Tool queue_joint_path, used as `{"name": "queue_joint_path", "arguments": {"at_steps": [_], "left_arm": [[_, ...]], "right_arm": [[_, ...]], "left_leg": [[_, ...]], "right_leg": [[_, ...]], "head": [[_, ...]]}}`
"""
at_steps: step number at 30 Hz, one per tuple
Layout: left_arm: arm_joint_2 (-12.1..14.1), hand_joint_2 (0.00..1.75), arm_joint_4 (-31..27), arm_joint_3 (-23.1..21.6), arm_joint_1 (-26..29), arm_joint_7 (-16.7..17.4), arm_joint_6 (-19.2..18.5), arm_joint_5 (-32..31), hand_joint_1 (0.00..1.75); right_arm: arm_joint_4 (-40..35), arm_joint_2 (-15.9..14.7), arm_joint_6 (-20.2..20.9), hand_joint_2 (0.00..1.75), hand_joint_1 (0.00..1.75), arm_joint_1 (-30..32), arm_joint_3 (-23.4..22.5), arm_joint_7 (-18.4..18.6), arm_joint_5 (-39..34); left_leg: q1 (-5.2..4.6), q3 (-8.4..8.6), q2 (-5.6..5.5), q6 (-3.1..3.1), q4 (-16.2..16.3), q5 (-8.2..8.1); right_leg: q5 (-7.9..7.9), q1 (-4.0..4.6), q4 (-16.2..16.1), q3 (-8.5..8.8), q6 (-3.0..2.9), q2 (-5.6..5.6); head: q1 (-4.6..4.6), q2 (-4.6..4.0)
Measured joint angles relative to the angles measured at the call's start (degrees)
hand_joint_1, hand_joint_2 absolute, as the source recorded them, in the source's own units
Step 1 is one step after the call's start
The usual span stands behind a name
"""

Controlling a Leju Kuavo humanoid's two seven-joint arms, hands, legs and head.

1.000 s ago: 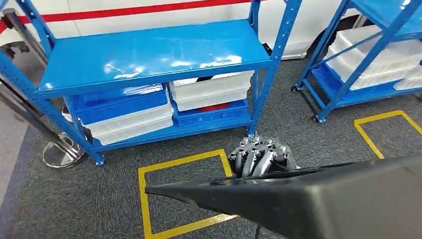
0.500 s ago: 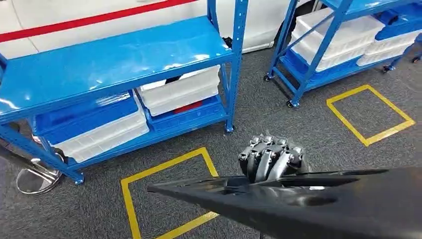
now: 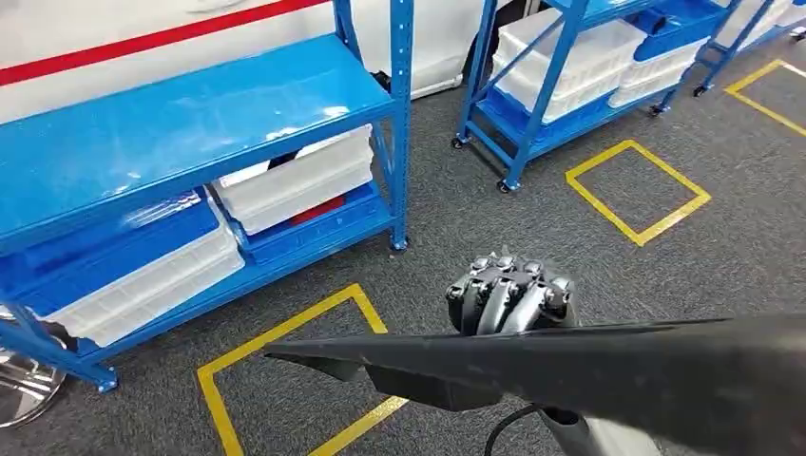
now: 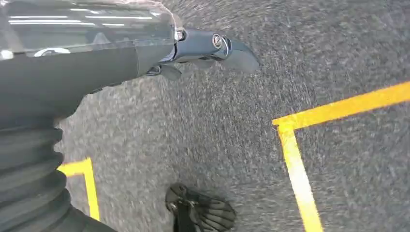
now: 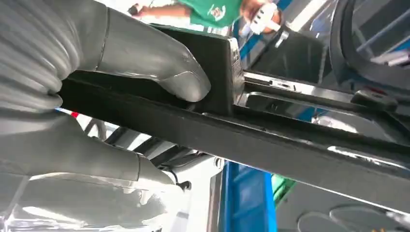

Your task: Take the parts from the cabinet and place them on the table.

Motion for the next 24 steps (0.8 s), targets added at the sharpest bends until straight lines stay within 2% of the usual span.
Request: {"name": "queue_joint_path", "arguments": {"at_steps": [1, 2, 3, 4, 5, 6, 7, 8, 10, 11, 12, 13, 14, 16, 17, 18, 19, 20, 21, 22, 23, 24], "left_arm": [[0.0, 1.75, 0.0, -0.1, 0.0, 0.0, -0.1, -0.3, 0.0], [0.0, 1.75, 0.0, -0.2, -0.1, 0.0, -0.3, -0.3, 0.0], [0.0, 1.75, 0.0, -0.2, -0.1, 0.0, -0.4, -0.4, 0.0], [0.0, 1.75, 0.0, -0.2, -0.2, 0.0, -0.4, -0.4, 0.0], [0.0, 1.75, 0.0, -0.2, -0.3, 0.0, -0.4, -0.6, 0.0], [-0.1, 1.75, 0.0, -0.3, -0.4, 0.0, -0.4, -0.9, 0.0], [-0.1, 1.75, 0.0, -0.4, -0.4, 0.0, -0.4, -0.9, 0.0], [-0.1, 1.75, 0.0, -0.5, -0.4, -0.1, -0.4, -1.0, 0.0], [-0.3, 1.75, 0.0, -0.6, -0.6, -0.1, -0.4, -1.0, 0.0], [-0.5, 1.75, 0.0, -0.7, -0.7, -0.1, -0.4, -1.0, 0.0], [-0.6, 1.75, 0.0, -0.8, -0.9, 0.0, -0.3, -1.0, 0.0], [-0.8, 1.75, 0.0, -0.9, -0.9, 0.3, -0.2, -1.0, 0.0], [-1.2, 1.75, 0.0, -0.9, -0.9, 0.8, 0.0, -1.0, 0.0], [-1.6, 1.75, 0.0, -1.0, -0.6, 1.9, 0.0, -1.3, 0.0], [-1.8, 1.75, 0.1, -1.1, -0.3, 2.1, 0.0, -1.6, 0.0], [-2.0, 1.75, 0.1, -1.3, -0.1, 2.5, 0.0, -1.8, 0.0], [-2.2, 1.75, 0.1, -1.4, -0.1, 3.0, 0.1, -2.0, 0.0], [-2.3, 1.75, 0.1, -1.5, -0.2, 3.5, 0.4, -2.0, 0.0], [-2.5, 1.75, 0.1, -1.5, -0.2, 3.8, 0.8, -2.0, 0.0], [-2.7, 1.75, 0.1, -1.5, -0.1, 4.2, 1.1, -1.9, 0.0], [-3.0, 1.75, 0.1, -1.5, -0.1, 4.3, 1.5, -1.7, 0.0], [-3.3, 1.75, 0.1, -1.5, -0.1, 4.5, 1.8, -1.6, 0.0]], "right_arm": [[0.2, -0.3, -0.2, 1.75, 1.75, 0.0, 0.0, 0.0, -0.1], [0.4, -0.5, -0.3, 1.75, 1.75, 0.0, 0.0, 0.0, -0.2], [0.5, -0.7, -0.4, 1.75, 1.75, 0.0, 0.0, 0.0, -0.2], [0.7, -1.1, -0.5, 1.75, 1.75, 0.0, 0.0, 0.0, -0.2], [0.7, -1.2, -0.7, 1.75, 1.75, 0.0, 0.0, 0.0, -0.1], [0.7, -1.3, -1.0, 1.75, 1.75, 0.0, 0.1, 0.0, -0.1], [0.9, -1.5, -1.2, 1.75, 1.75, 0.0, 0.1, 0.0, 0.0], [1.0, -1.5, -1.4, 1.75, 1.75, 0.1, 0.3, 0.0, 0.1], [1.2, -1.8, -1.9, 1.75, 1.75, 0.6, 0.5, 0.2, 1.6], [1.4, -1.9, -2.1, 1.75, 1.75, 0.7, 0.9, 0.4, 2.6], [1.5, -1.9, -2.0, 1.75, 1.75, 0.8, 1.2, 0.9, 3.5], [1.6, -2.0, -2.0, 1.75, 1.75, 0.6, 1.6, 1.1, 4.1], [2.2, -2.1, -2.0, 1.75, 1.75, 0.5, 2.1, 1.0, 5.1], [3.4, -2.8, -2.0, 1.75, 1.75, 1.4, 2.8, 0.1, 6.5], [3.8, -3.2, -2.0, 1.75, 1.75, 2.0, 2.9, 0.0, 6.9], [4.2, -3.5, -2.0, 1.75, 1.75, 2.3, 3.0, 0.0, 7.3], [4.5, -3.7, -2.0, 1.75, 1.75, 2.5, 3.0, 0.0, 7.5], [4.7, -3.9, -2.0, 1.75, 1.75, 2.7, 3.1, 0.0, 7.7], [4.7, -4.1, -2.0, 1.75, 1.75, 2.9, 3.1, 0.0, 8.0], [4.7, -4.3, -1.9, 1.75, 1.75, 3.2, 3.1, 0.0, 8.3], [4.7, -4.5, -1.8, 1.75, 1.75, 3.4, 3.2, 0.0, 8.5], [4.6, -4.8, -1.5, 1.75, 1.75, 3.8, 3.3, 0.0, 8.4]], "left_leg": [[-0.01, -0.08, 0.67, 0.0, 0.0, -0.02], [-0.01, -0.1, 1.39, -0.03, 0.1, -0.07], [-0.01, -0.05, 1.99, -0.09, 0.1, -0.14], [0.0, 0.04, 2.62, -0.25, 0.1, -0.27], [0.0, 0.22, 3.21, -0.42, 0.2, -0.45], [-0.08, 0.47, 3.68, -0.71, 0.2, -0.64], [-0.5, 0.49, 4.18, -1.06, 0.2, -0.87], [-0.58, 0.51, 4.51, -1.36, 0.4, -1.02], [-0.61, 0.74, 5.79, -1.82, 0.3, -1.21], [-0.61, 0.94, 6.52, -2.24, 0.3, -1.36], [-0.24, 0.85, 5.99, -2.54, 0.6, -2.12], [-0.15, 0.23, 3.33, -2.68, 2.5, -3.6], [0.0, -1.64, 1.45, -2.73, 6.8, -6.05], [0.01, -6.22, -0.18, -2.9, 16.3, -9.78], [0.01, -7.64, -0.32, -2.95, 18.7, -9.98], [0.04, -7.98, -0.32, -2.98, 18.6, -8.86], [0.1, -6.92, -0.35, -2.95, 15.5, -6.17], [0.22, -4.9, -0.61, -2.86, 10.5, -3.15], [0.44, -2.71, -1.62, -2.79, 5.4, -0.49], [0.72, -1.5, -3.98, -2.59, 2.9, -0.66], [0.6, -1.1, -4.24, -2.43, 1.6, -0.88], [0.46, -1.24, -3.82, -2.23, 2.0, -0.84]], "right_leg": [[-0.9, -0.2, 3.3, -1.6, 0.23, -0.13], [-0.61, -0.42, 4.4, -2.11, 0.44, -0.29], [0.8, -0.57, 2.8, -1.23, 0.54, -0.52], [3.07, -0.65, -1.2, 0.98, 0.54, -0.88], [5.53, -0.65, -6.7, 3.98, 0.4, -1.62], [7.16, -0.41, -11.5, 6.69, 0.04, -3.85], [6.06, 0.61, -13.2, 7.36, -0.5, -6.24], [6.33, 0.4, -13.4, 7.15, -1.03, -5.15], [6.18, 0.73, -13.2, 6.86, -1.49, -4.0], [6.37, 0.61, -13.5, 6.82, -1.92, -3.29], [6.69, 0.09, -14.0, 7.2, -2.37, -2.6], [6.76, 0.05, -14.2, 7.22, -2.7, -2.08], [6.81, 0.07, -14.2, 7.19, -3.05, -1.56], [6.79, 0.15, -14.1, 7.21, -3.07, -0.08], [6.79, 0.18, -14.1, 7.23, -3.07, 0.58], [6.79, 0.17, -14.0, 7.24, -3.06, 1.34], [6.76, 0.12, -13.9, 7.25, -3.01, 2.26], [6.66, 0.08, -13.7, 7.34, -2.84, 3.1], [6.47, 0.01, -13.4, 7.42, -2.56, 3.76], [6.34, -0.03, -13.2, 7.27, -2.27, 4.25], [6.24, 0.19, -12.6, 6.87, -1.9, 5.01], [6.53, -0.02, -12.7, 6.62, -1.39, 5.42]], "head": [[0.0, 0.0], [0.0, 0.0], [0.0, 0.0], [0.0, 0.0], [0.0, 0.0], [0.0, 0.0], [0.02, 0.0], [-0.02, 0.0], [0.0, 0.0], [0.0, 0.0], [0.0, 0.0], [0.0, 0.0], [-0.02, 0.0], [0.0, 0.0], [0.0, 0.0], [0.0, 0.0], [-0.02, 0.0], [0.0, 0.0], [0.0, 0.0], [0.0, 0.0], [0.0, 0.0], [0.0, 0.0]]}}
